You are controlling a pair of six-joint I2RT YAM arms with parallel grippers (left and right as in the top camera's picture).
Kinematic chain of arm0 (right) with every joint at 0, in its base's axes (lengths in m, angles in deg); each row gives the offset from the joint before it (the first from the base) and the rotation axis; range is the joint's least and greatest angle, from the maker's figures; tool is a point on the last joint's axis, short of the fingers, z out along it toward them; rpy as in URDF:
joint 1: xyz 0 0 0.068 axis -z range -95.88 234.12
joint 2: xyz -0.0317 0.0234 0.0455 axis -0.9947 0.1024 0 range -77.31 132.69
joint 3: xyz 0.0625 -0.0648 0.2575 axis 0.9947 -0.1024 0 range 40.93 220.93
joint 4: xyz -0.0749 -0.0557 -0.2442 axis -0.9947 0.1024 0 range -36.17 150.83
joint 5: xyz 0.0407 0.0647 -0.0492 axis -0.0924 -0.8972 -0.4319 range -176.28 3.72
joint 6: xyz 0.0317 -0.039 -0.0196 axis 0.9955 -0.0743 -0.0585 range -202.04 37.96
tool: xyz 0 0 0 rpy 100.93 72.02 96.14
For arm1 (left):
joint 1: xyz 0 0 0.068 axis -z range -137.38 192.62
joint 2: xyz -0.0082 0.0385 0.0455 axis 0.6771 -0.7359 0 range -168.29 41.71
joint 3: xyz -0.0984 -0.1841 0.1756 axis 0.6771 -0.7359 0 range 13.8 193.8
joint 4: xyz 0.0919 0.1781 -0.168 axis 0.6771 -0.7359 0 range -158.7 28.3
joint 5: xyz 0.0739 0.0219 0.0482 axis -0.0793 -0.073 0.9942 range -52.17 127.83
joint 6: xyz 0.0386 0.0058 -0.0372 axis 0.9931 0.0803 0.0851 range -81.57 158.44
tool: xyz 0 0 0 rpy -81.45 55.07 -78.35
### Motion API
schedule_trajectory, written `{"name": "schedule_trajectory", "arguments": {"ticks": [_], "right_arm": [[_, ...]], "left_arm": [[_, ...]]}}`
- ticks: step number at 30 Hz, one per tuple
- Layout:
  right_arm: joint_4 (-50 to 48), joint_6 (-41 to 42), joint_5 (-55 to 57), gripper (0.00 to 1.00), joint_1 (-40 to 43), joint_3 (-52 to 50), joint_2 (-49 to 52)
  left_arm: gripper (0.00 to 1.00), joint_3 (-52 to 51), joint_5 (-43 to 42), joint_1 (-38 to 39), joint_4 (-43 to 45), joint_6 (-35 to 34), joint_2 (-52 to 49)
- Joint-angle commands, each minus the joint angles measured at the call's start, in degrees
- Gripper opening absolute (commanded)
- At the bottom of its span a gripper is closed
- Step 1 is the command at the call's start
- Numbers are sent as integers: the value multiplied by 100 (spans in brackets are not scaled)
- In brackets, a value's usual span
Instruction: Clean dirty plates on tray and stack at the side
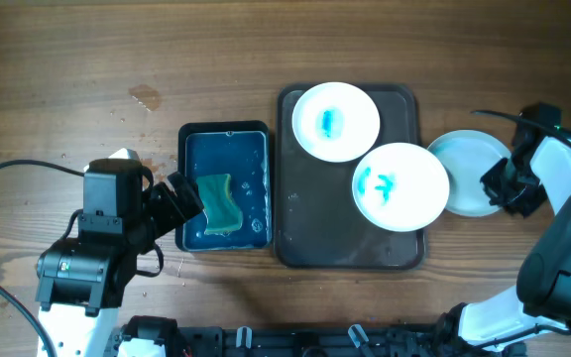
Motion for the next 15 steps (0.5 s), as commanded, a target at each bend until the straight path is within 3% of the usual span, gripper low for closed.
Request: {"name": "schedule_trajectory", "arguments": {"ticks": [1, 3, 7, 9, 13, 15], "right_arm": [[334, 610, 697, 39, -15, 20, -387], [289, 96, 55, 40, -22, 129, -885], [61, -1862, -2909, 43, -315, 118, -1777], [13, -1923, -2938, 45, -656, -111, -1766], [-1270, -1351, -2636, 56, -927, -1373, -1587], [-1602, -1152, -2376, 49, -927, -1648, -1530]], "left_arm": [[100, 90, -24, -31, 17, 31, 28], [100, 90, -24, -31, 17, 31, 28], [100, 90, -24, -31, 17, 31, 26], [100, 90, -24, -31, 17, 31, 28], [100, 92, -24, -31, 17, 31, 28], [100, 90, -24, -31, 17, 31, 28]]}}
